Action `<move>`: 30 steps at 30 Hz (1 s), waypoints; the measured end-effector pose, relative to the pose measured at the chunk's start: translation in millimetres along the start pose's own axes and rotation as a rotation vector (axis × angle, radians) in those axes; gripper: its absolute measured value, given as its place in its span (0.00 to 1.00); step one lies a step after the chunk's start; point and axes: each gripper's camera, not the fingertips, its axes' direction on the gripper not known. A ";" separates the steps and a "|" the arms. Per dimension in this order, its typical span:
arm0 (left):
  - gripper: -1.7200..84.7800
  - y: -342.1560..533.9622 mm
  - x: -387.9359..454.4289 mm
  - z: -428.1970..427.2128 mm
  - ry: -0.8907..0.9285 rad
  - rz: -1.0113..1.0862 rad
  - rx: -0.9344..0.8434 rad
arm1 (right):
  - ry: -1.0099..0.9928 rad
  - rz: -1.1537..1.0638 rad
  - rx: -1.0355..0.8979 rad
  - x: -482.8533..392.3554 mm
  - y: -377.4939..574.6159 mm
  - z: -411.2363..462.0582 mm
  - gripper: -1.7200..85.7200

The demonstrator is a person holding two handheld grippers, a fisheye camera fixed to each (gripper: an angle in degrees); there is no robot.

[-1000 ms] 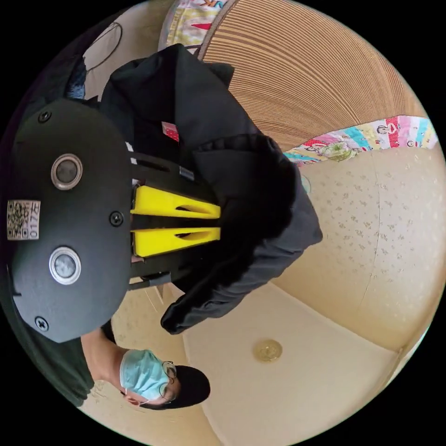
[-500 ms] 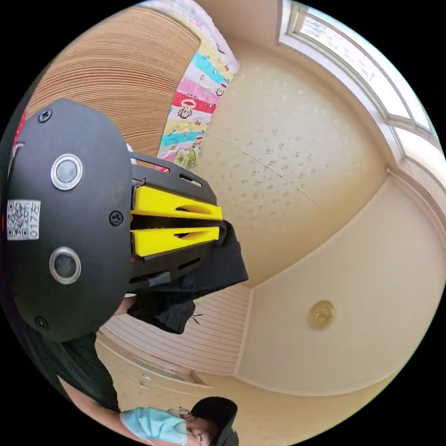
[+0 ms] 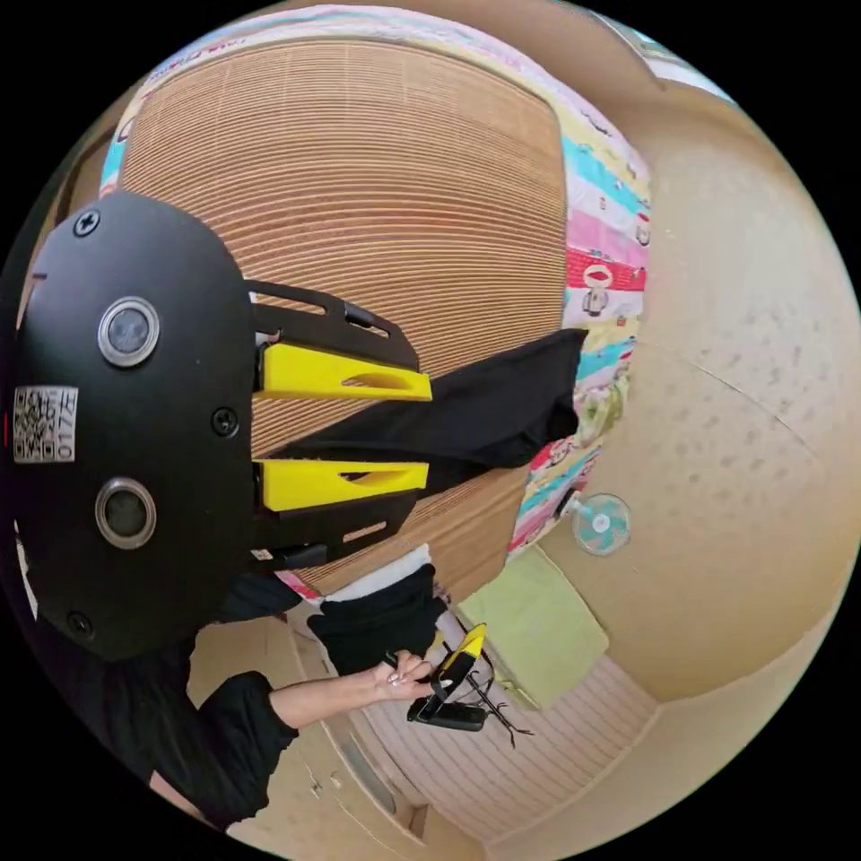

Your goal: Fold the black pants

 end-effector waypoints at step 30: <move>0.04 198.2 95.7 203.4 -0.213 -0.104 -0.102 | 0.459 0.517 0.225 85.9 179.4 -27.2 0.14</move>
